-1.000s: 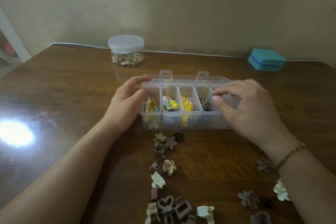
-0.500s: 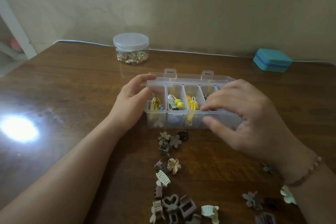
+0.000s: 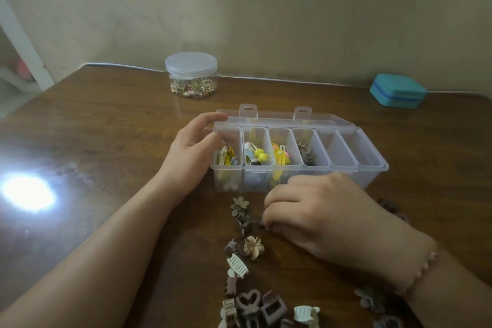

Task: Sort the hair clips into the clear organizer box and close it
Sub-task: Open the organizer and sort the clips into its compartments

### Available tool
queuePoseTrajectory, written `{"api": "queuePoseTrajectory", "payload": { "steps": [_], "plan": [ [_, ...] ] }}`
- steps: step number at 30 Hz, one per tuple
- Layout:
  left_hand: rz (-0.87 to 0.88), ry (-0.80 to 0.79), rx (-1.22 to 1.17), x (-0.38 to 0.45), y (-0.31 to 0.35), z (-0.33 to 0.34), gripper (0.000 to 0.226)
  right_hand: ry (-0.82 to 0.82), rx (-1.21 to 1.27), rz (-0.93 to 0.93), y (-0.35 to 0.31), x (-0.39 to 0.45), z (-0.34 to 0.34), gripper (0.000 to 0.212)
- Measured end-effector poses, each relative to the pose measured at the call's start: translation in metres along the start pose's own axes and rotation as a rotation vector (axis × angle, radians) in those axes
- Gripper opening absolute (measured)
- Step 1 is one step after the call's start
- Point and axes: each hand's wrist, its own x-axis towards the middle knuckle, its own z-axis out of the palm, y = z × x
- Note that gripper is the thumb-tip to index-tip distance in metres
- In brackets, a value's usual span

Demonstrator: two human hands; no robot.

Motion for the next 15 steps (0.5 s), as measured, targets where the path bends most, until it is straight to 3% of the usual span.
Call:
{"api": "queuePoseTrajectory", "payload": {
  "steps": [2,5,7,9,13,15],
  "plan": [
    [-0.003,0.007,0.0,0.0,0.0,0.0,0.053,0.06,0.025,0.02,0.002,-0.002,-0.002,0.011],
    [-0.007,0.0,-0.002,0.0,0.0,0.0,0.053,0.324,0.169,0.116,0.011,-0.008,-0.012,0.014],
    [-0.007,0.0,-0.005,-0.001,0.0,0.0,0.053,0.533,0.191,0.239,0.02,-0.012,-0.018,0.016],
    [-0.005,-0.001,0.001,-0.001,0.001,-0.001,0.054,0.629,0.127,0.416,0.029,-0.012,-0.02,0.017],
    [-0.01,-0.004,-0.011,0.0,0.0,-0.001,0.054,0.388,0.068,0.604,0.043,-0.011,-0.008,0.041],
    [-0.006,-0.009,-0.011,0.0,0.0,-0.001,0.053,0.396,0.09,0.591,0.044,-0.012,-0.009,0.042]
  ]
}}
